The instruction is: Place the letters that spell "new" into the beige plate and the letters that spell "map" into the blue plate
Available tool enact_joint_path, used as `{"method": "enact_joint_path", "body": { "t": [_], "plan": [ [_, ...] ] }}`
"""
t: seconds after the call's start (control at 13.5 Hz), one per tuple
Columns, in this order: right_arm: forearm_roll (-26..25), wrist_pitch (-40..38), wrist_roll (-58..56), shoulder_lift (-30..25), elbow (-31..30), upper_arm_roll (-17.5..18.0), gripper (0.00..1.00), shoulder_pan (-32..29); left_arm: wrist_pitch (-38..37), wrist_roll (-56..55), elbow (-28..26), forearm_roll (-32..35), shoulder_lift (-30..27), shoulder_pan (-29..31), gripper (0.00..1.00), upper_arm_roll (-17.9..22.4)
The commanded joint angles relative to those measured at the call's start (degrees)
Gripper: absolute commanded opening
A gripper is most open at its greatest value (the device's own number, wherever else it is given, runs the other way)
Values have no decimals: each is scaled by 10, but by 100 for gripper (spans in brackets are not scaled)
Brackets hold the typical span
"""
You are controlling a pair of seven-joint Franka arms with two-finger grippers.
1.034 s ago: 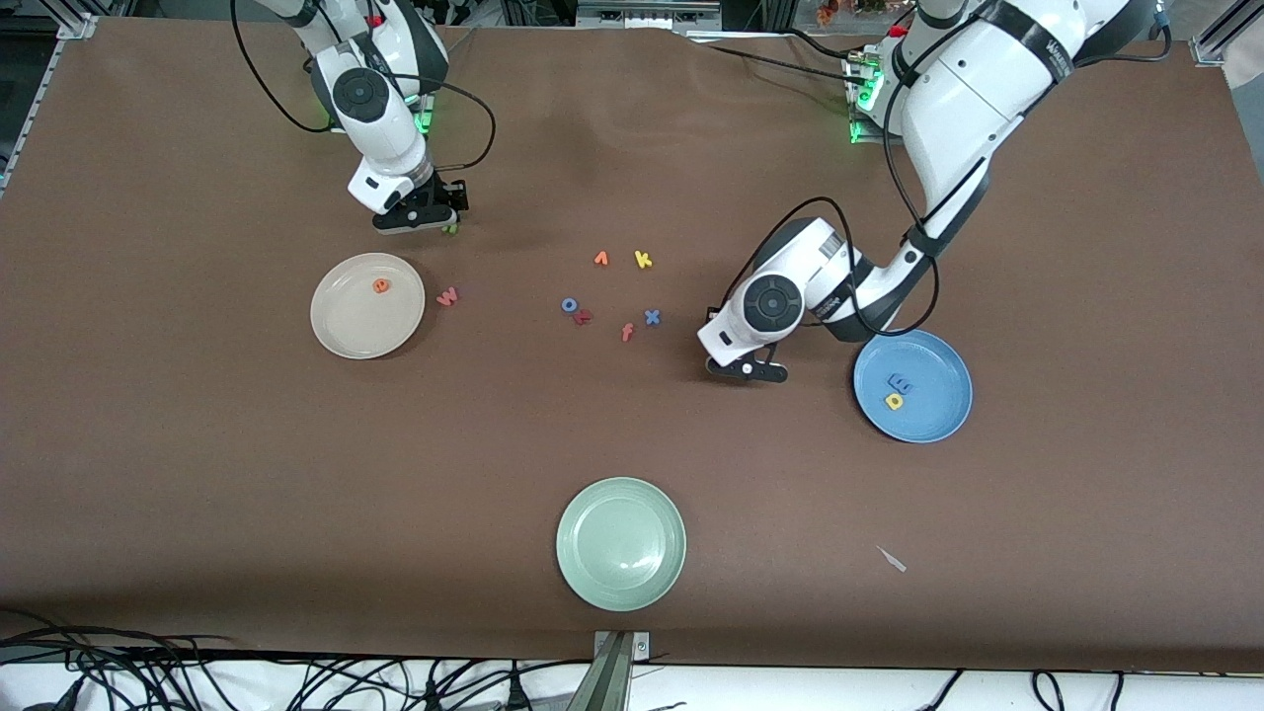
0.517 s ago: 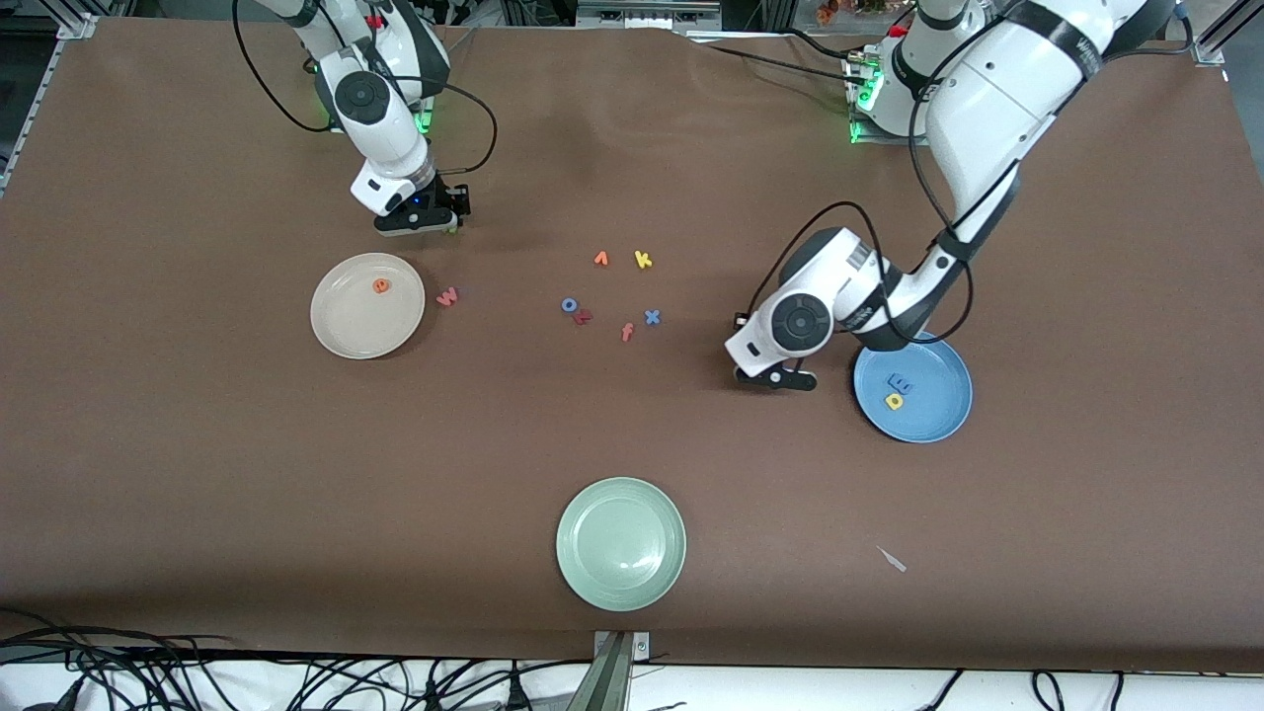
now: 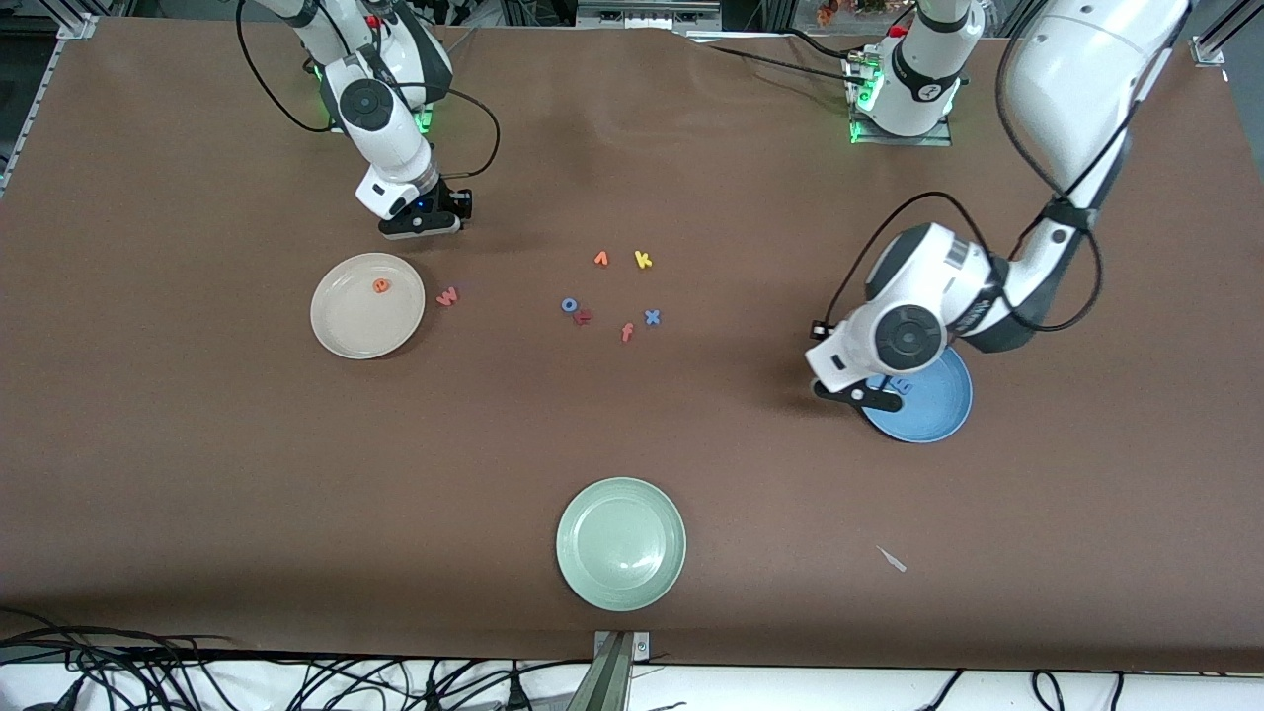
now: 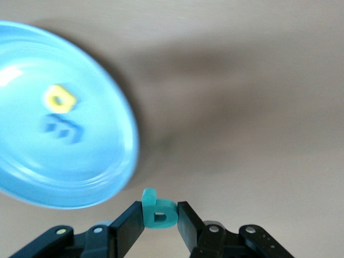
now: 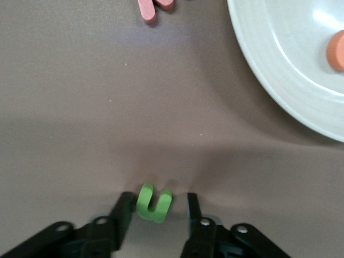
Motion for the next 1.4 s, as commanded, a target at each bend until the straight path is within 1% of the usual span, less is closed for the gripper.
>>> {"method": "enact_joint_path", "body": {
  "t": [0.0,0.07,0.15,0.3,0.44,0.59,0.74,0.81,0.89,0.96,1.03,1.11,1.18,1.26,1.33],
  "plan": [
    [3,27,7,-24,-41,5,23,0,-5,46,-5,16,-2,52,0,-1],
    [3,27,7,-24,-41,5,17,0,-5,45,-5,16,-1,61,45,-1],
    [3,27,6,-24,-41,5,17,0,-6,46,-5,16,-2,64,99,0],
    [3,27,3,-25,-38,5,15,0,-9,39,13,11,-4,61,100,-1],
    [2,7,-2,-28,-17,5,15,0,-42,40,50,8,-8,59,100,-6],
    [-1,-64,-2,-30,33,5,15,0,-109,42,119,8,-14,59,100,-20],
    [-9,-125,-12,-37,75,3,15,0,-196,41,202,8,-16,59,100,-42],
    [-12,-147,-33,-37,89,-3,15,0,-215,40,236,8,-16,58,100,-50],
    [-17,-160,-56,-37,99,-20,15,-1,-222,43,257,8,-16,59,100,-55],
    [-33,-161,-86,-37,106,-48,15,-3,-231,43,266,10,-17,60,100,-61],
    [-59,-161,-122,-37,119,-90,15,-4,-243,43,267,10,-32,59,100,-63],
    [-79,-164,-152,-36,131,-124,15,-4,-244,43,267,9,-54,60,100,-64],
    [-84,-167,-173,-33,140,-140,15,-4,-245,44,268,11,-70,61,100,-63],
    [-86,-167,-181,-31,144,-146,16,-6,-235,46,267,4,-106,57,100,-47],
    [-86,-167,-183,-29,148,-152,17,-7,-232,44,268,0,-120,50,100,-37]
  ]
}}
